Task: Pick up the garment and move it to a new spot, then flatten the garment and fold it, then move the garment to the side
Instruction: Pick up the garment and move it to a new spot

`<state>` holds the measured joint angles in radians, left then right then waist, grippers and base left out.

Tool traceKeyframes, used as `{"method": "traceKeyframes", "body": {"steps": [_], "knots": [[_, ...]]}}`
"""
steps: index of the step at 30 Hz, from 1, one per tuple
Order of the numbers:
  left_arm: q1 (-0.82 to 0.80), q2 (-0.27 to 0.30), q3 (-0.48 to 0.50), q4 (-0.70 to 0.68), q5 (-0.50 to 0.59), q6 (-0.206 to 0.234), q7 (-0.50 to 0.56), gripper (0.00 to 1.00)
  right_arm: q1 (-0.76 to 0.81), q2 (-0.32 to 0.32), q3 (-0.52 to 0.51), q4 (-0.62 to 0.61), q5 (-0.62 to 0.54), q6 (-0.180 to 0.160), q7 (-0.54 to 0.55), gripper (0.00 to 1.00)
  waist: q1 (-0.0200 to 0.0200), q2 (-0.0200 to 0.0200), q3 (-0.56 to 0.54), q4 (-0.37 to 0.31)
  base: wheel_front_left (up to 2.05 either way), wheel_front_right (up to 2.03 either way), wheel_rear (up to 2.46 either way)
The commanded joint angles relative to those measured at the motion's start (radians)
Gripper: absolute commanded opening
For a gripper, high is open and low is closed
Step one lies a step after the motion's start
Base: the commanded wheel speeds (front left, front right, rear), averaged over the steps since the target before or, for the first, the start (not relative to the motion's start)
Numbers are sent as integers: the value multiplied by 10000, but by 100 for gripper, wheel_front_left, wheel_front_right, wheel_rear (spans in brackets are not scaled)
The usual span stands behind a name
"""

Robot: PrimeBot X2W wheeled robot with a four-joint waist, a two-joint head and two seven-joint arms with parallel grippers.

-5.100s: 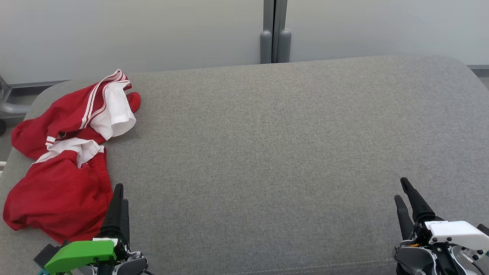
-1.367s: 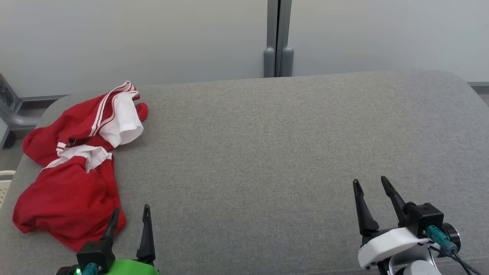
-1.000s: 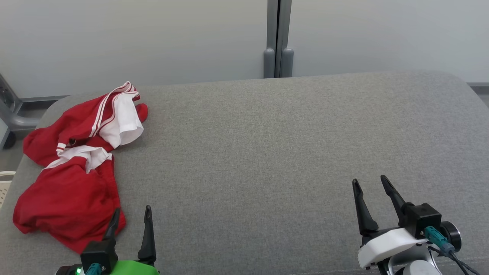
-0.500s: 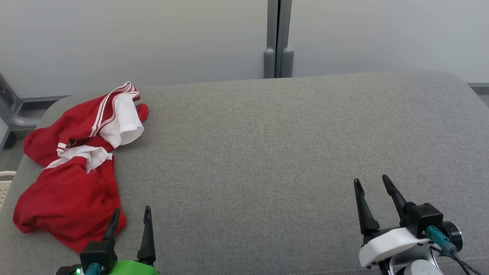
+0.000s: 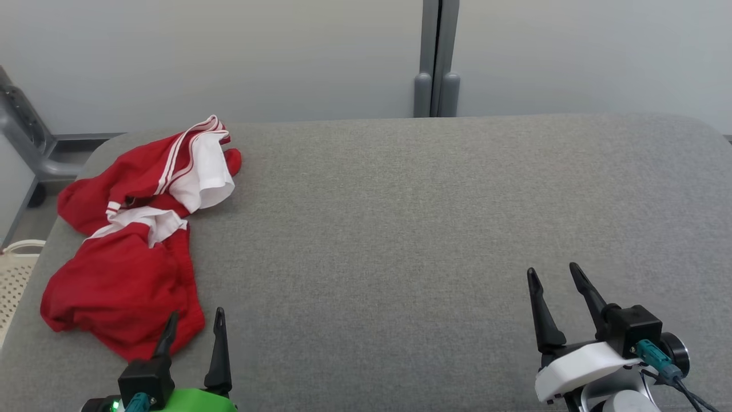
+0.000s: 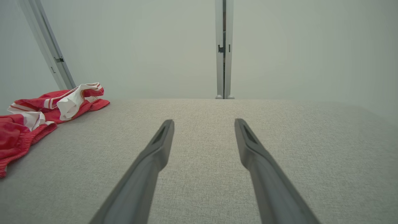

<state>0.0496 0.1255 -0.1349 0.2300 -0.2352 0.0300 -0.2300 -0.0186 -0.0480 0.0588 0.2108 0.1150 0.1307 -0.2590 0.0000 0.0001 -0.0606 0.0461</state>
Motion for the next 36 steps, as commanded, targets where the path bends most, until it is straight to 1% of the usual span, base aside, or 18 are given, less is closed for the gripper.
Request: {"method": "traceKeyframes", "body": {"steps": [1, 4, 5, 6, 12, 15, 18, 21, 25, 30, 34, 35, 36], "knots": [[-102, 85, 0, -35, -25, 57, 16, 100, 101, -41, 39, 1, 82, 1, -56, 100, 0, -1, 8, 304, 0, 0, 0], [-148, 122, 3, -63, -42, 71, 41, 100, 113, -41, 110, 22, 176, 1, -55, 100, 0, -1, 17, 741, 0, 0, 0], [-158, 143, 3, -76, -53, 93, 79, 100, 100, -41, 127, 39, 233, 1, -58, 100, 0, -1, 20, 1094, 0, 0, 0], [-170, 156, -29, -83, -56, 89, 90, 100, 112, -39, 81, 47, 271, 1, -60, 100, 0, -1, 19, 1305, 0, 0, 0], [-100, 274, 35, -149, -98, 163, 149, 100, 40, -41, 163, 78, 361, 1, -70, 100, 0, -1, 11, 2416, 0, 0, 0], [16, 322, 44, -214, -127, 208, 173, 100, -15, -42, 172, 87, 413, 1, -71, 100, 0, -1, 6, 2847, 0, 0, 0], [123, 369, 69, -287, -162, 248, 221, 100, -52, -42, 205, 118, 439, 1, -73, 100, 0, -1, -1, 3129, 0, 0, 0], [195, 382, 87, -371, -196, 308, 250, 100, -55, -42, 236, 123, 493, 1, -75, 100, 0, -1, 4, 3248, 0, 0, 0], [149, 457, 131, -492, -261, 344, 362, 100, -44, -44, 291, 93, 510, 1, -76, 100, 0, -1, 18, 3216, 0, 0, 0], [-261, 744, 204, -685, -312, 284, 785, 100, 23, -44, 236, 116, 485, 1, -75, 100, 0, -1, 93, 2920, 0, 0, 0], [-822, 1003, 122, -725, -226, 223, 1497, 100, 20, -44, 210, 98, 394, 1, -76, 100, 0, -1, 219, 2579, 0, 0, 0], [-822, 1003, 122, -725, -226, 223, 1497, 100, 20, -44, 210, 98, 394, 1, -76, 100, 0, -1, 219, 2579, 0, 0, 0], [-1032, 1040, 123, -671, -295, 187, 1733, 100, 21, -44, 210, 100, 390, 1, -76, 100, 0, -1, 260, 2493, 0, 0, 0]]}}
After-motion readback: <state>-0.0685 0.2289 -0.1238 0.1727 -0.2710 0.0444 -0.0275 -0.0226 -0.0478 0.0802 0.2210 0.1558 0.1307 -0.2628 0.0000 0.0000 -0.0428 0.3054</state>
